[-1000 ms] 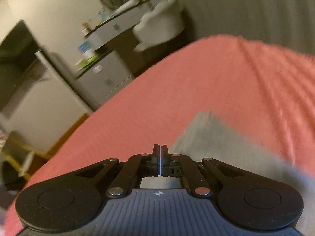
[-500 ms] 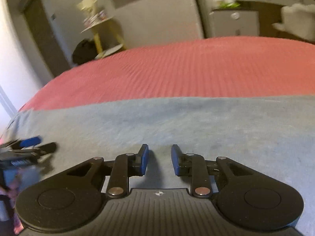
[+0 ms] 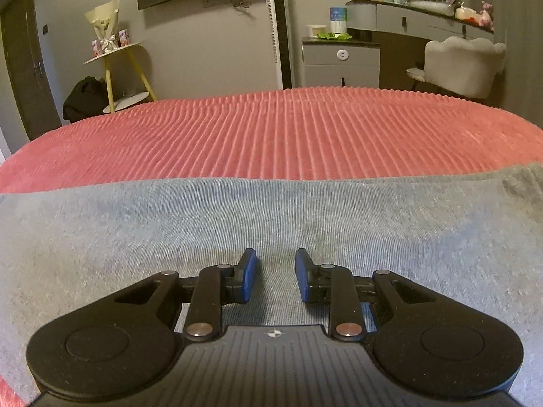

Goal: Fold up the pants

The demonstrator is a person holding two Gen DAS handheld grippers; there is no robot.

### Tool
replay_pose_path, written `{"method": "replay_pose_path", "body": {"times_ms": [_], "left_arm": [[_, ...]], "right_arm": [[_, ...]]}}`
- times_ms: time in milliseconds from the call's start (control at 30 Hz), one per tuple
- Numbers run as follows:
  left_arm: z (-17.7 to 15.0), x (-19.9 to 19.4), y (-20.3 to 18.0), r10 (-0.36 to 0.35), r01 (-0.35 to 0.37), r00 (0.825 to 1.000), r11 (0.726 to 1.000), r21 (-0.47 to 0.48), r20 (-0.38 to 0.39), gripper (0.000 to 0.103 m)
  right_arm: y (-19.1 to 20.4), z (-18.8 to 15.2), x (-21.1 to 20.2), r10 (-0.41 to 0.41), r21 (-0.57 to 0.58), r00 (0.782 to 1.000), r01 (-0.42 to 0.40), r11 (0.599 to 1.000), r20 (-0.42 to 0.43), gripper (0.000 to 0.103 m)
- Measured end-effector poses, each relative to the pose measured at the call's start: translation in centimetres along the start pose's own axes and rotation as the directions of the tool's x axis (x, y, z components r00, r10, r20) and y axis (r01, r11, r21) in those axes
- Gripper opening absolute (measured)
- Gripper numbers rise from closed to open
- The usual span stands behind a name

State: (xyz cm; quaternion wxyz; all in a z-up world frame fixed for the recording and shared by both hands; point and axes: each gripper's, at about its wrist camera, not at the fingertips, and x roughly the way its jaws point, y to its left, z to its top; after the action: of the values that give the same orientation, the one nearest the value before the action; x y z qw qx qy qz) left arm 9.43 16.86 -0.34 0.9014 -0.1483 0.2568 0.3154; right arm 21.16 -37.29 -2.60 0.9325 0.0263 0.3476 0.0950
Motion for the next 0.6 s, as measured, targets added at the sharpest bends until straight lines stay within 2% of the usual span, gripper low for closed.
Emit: {"method": "replay_pose_path", "body": {"times_ms": [100,133,200,233,267,300,400,467,533,600], "left_arm": [[0.3,-1.2,0.7,0.157,-0.157,0.987,0.988,0.002,0.023,0.090],[0.8,-0.8,1.8,0.170,-0.170,0.985,0.985,-0.022,0.003,0.088],[1.2,0.5,4.1,0.102,-0.108,0.993,0.987,-0.117,-0.055,0.086],[1.2,1.8,5.2,0.074,-0.092,0.990,0.983,-0.157,-0.117,0.083],[1.1,3.2,6.1,0.069,-0.098,0.983,0.980,-0.174,-0.167,0.077],[1.0,4.0,6.5,0.101,-0.135,0.977,0.975,-0.177,-0.186,0.075],[1.2,4.4,6.4,0.157,-0.178,0.979,0.968,-0.177,-0.127,0.076],[1.1,4.8,5.2,0.235,-0.247,0.966,0.962,-0.118,-0.104,0.079],[1.3,4.6,4.1,0.322,-0.326,0.944,0.944,-0.058,-0.072,0.084],[1.5,3.5,3.8,0.339,-0.341,0.940,0.938,-0.068,-0.035,0.080]], "right_arm": [[-0.5,-0.2,-0.6,0.009,0.035,1.000,-0.009,0.999,0.003,0.025],[-0.6,-0.2,-0.6,0.010,0.047,1.000,-0.010,0.999,0.003,0.025],[-0.8,-0.3,-0.9,0.011,0.056,1.000,-0.011,0.998,0.003,0.025],[-0.8,-0.3,-0.8,0.010,0.055,1.000,-0.010,0.998,0.002,0.025],[-0.8,-0.3,-0.7,0.008,0.052,1.000,-0.008,0.999,0.000,0.025],[-0.8,-0.3,-0.8,0.006,0.049,1.000,-0.006,0.999,-0.001,0.025],[-0.7,-0.2,-0.8,0.004,0.049,1.000,-0.003,0.999,-0.003,0.025],[-0.6,-0.2,-0.8,0.004,0.051,1.000,-0.004,0.999,-0.003,0.025],[-0.6,-0.1,-0.8,0.006,0.054,1.000,-0.006,0.999,-0.003,0.025],[-0.7,-0.1,-1.1,0.000,0.058,1.000,0.000,0.998,0.008,0.025]]}}
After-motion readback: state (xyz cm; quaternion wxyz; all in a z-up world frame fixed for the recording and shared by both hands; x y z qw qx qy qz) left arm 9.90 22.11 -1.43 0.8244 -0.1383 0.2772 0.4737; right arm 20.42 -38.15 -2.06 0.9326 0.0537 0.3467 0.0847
